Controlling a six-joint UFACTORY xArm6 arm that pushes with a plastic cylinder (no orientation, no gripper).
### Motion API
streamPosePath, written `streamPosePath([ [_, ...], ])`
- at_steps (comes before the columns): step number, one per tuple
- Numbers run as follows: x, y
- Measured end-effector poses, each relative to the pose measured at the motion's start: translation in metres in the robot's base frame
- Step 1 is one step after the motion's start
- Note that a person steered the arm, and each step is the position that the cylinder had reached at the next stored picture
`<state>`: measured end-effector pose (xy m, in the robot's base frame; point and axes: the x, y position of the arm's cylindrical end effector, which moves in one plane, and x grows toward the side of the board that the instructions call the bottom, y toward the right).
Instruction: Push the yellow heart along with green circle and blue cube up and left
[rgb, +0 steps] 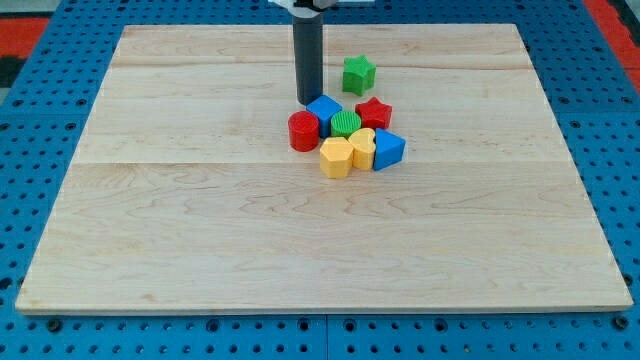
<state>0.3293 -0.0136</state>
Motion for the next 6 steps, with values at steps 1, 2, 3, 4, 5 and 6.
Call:
streamPosePath([
  [1, -0.029, 0.039],
  [2, -0.027, 0.115],
  [3, -0.016, 0.159],
  [4, 0.039, 0.159],
  [5, 0.086, 0.155],
  [6, 0.107, 0.142],
])
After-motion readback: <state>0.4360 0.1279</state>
